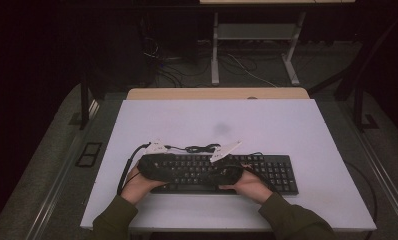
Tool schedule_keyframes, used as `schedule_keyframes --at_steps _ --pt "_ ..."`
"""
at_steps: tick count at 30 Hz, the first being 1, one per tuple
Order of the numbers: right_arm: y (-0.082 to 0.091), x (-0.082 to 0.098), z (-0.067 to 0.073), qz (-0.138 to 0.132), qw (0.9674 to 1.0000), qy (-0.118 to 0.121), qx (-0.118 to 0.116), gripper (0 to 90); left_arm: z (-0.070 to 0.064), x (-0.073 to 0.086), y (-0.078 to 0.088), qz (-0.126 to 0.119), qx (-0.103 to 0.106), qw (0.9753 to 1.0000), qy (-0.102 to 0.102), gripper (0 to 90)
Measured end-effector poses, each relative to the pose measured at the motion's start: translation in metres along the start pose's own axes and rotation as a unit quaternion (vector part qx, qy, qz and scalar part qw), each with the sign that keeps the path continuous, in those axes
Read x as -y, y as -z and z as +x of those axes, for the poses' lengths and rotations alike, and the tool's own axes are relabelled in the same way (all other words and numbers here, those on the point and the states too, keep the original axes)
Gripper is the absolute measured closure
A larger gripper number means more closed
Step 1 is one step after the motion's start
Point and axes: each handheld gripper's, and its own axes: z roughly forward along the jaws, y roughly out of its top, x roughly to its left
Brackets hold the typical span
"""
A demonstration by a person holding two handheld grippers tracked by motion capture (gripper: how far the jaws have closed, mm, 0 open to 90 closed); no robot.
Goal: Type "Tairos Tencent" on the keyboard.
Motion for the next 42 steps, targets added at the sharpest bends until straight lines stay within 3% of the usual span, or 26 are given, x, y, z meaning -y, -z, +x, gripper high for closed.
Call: schedule_keyframes --at_steps 5,11,17,24,31,42 --pt "0.008 -0.001 -0.003 -0.015 0.9999 -0.008 0.001 83.5 0.000 0.000 0.000 0.000 0.000 1.0000 -0.001 24.6" --pt "0.016 -0.002 -0.007 -0.032 0.9994 -0.014 0.006 71.1 0.000 0.000 0.000 0.000 0.000 1.0000 -0.002 24.6" --pt "0.021 -0.001 -0.009 -0.040 0.9990 -0.013 0.012 57.8 -0.002 0.000 0.002 -0.002 0.002 1.0000 -0.002 24.8" --pt "0.025 0.001 -0.014 -0.044 0.9988 -0.018 0.014 50.4 -0.003 0.000 0.004 -0.001 0.007 1.0000 -0.006 28.2" --pt "0.028 0.002 -0.017 -0.048 0.9982 -0.025 0.025 43.0 -0.006 0.001 0.006 0.000 0.017 0.9998 -0.010 40.7" --pt "0.032 0.004 -0.021 -0.053 0.9976 -0.028 0.036 40.9 -0.012 0.003 0.009 0.017 0.053 0.9983 -0.016 80.7"
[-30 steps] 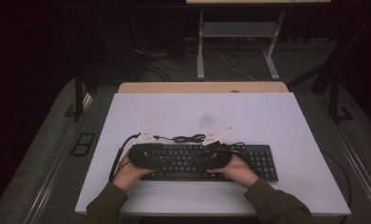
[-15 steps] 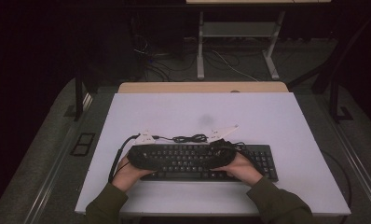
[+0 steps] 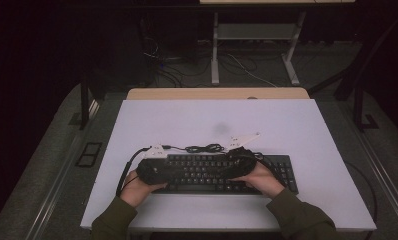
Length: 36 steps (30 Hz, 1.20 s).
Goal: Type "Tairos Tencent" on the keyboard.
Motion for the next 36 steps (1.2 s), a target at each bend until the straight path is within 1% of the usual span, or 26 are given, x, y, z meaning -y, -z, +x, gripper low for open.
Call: schedule_keyframes --at_steps 3,7,8,9,11,12,14,16,21,23,34,36 --pt "0.000 0.000 0.000 0.000 1.0000 0.000 0.001 40.9 -0.001 0.001 -0.001 0.006 0.012 0.9999 -0.004 89.2" --pt "0.000 0.000 0.000 0.000 1.0000 0.001 0.001 40.9 -0.001 0.002 -0.004 0.020 0.023 0.9995 -0.012 89.4" --pt "0.000 0.000 0.000 0.000 1.0000 0.001 0.001 40.9 -0.002 0.002 -0.005 0.020 0.024 0.9995 -0.010 89.4" --pt "0.000 0.000 0.000 0.000 1.0000 0.000 0.001 40.9 -0.002 0.002 -0.005 0.026 0.025 0.9992 -0.017 89.4" --pt "0.000 0.000 0.000 0.000 1.0000 0.000 0.001 40.8 -0.002 0.002 -0.007 0.028 0.025 0.9992 -0.016 89.4" --pt "0.000 0.000 0.000 0.000 1.0000 0.001 0.001 40.8 -0.002 0.003 -0.007 0.031 0.026 0.9990 -0.020 89.4" --pt "0.000 0.000 0.000 0.000 1.0000 0.001 0.001 40.7 -0.002 0.003 -0.009 0.034 0.026 0.9989 -0.018 89.4" --pt "0.000 0.000 0.000 -0.001 1.0000 0.000 0.000 40.3 -0.002 0.003 -0.010 0.037 0.025 0.9987 -0.023 89.4" --pt "0.000 0.000 0.000 -0.002 1.0000 0.000 -0.001 39.6 -0.001 0.004 -0.012 0.042 0.024 0.9986 -0.021 89.4" --pt "0.000 0.000 0.000 -0.003 1.0000 0.000 -0.001 39.2 -0.001 0.004 -0.014 0.046 0.024 0.9983 -0.025 89.4" --pt "0.001 0.000 -0.001 -0.005 1.0000 0.001 0.000 39.0 0.000 0.005 -0.014 0.047 0.027 0.9982 -0.025 89.4" --pt "0.001 0.000 -0.001 -0.005 1.0000 0.001 0.000 39.0 -0.001 0.006 -0.016 0.054 0.026 0.9979 -0.025 89.5"
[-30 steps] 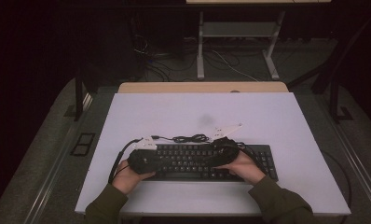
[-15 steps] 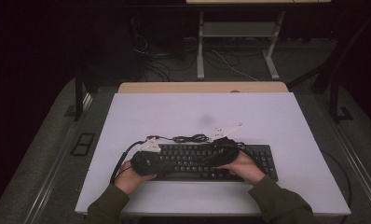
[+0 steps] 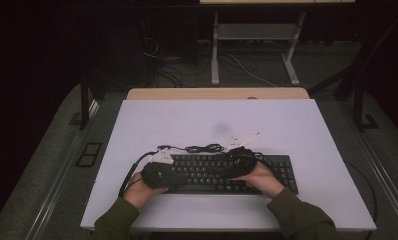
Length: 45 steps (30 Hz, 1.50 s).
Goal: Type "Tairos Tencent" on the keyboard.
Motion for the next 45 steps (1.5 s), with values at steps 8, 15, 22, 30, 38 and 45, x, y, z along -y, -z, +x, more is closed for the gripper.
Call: schedule_keyframes --at_steps 8,15,22,30,38,45 --pt "0.000 0.000 0.000 -0.002 1.0000 0.001 0.001 39.0 0.000 -0.002 0.003 -0.008 0.000 1.0000 -0.003 89.5" --pt "0.000 0.000 0.000 -0.002 1.0000 0.001 0.001 39.0 -0.001 -0.004 0.007 -0.020 -0.002 0.9998 0.004 89.4" --pt "0.000 0.000 0.000 -0.001 1.0000 0.000 0.000 39.0 0.000 -0.007 0.013 -0.036 -0.012 0.9993 0.008 80.5" --pt "0.000 0.000 0.001 -0.001 1.0000 0.000 0.001 38.9 0.004 -0.009 0.017 -0.048 -0.027 0.9984 0.014 68.8" --pt "-0.001 0.000 0.001 0.000 1.0000 0.001 0.001 39.0 0.012 -0.009 0.020 -0.057 -0.039 0.9973 0.024 78.7" --pt "-0.001 0.000 0.001 0.000 1.0000 0.000 0.002 39.0 0.020 -0.009 0.017 -0.050 -0.044 0.9975 0.025 89.3"
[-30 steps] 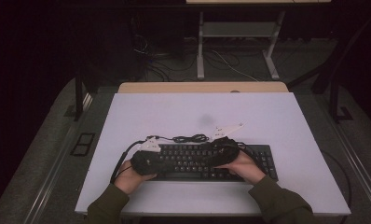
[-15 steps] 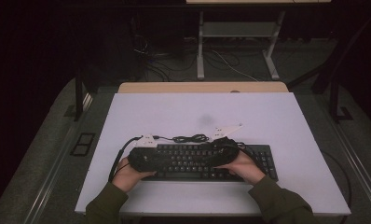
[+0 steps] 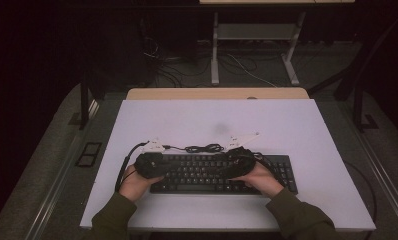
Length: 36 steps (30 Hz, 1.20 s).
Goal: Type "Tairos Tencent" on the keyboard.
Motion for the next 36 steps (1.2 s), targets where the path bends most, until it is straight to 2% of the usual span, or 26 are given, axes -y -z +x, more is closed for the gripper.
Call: schedule_keyframes --at_steps 10,11,16,18,22,36 --pt "0.000 0.000 0.000 0.000 1.0000 0.000 0.000 39.0 0.003 0.000 -0.008 0.010 -0.006 0.9999 0.008 89.5" --pt "0.000 0.000 0.000 0.000 1.0000 0.001 0.000 39.0 0.004 0.000 -0.009 0.012 -0.006 0.9999 0.003 89.4" --pt "0.000 0.000 0.000 -0.001 1.0000 0.001 0.000 39.0 0.004 0.001 -0.011 0.015 -0.006 0.9999 0.002 89.5" --pt "0.000 0.000 0.000 -0.001 1.0000 0.001 0.000 39.0 0.005 0.001 -0.011 0.024 -0.006 0.9997 -0.004 89.5" --pt "0.000 0.000 0.000 -0.001 1.0000 0.001 0.000 39.0 0.004 0.001 -0.013 0.022 -0.007 0.9997 0.003 89.4" --pt "0.000 0.000 0.000 0.000 1.0000 0.001 -0.001 39.0 0.004 0.002 -0.015 0.027 -0.005 0.9996 0.000 89.5"
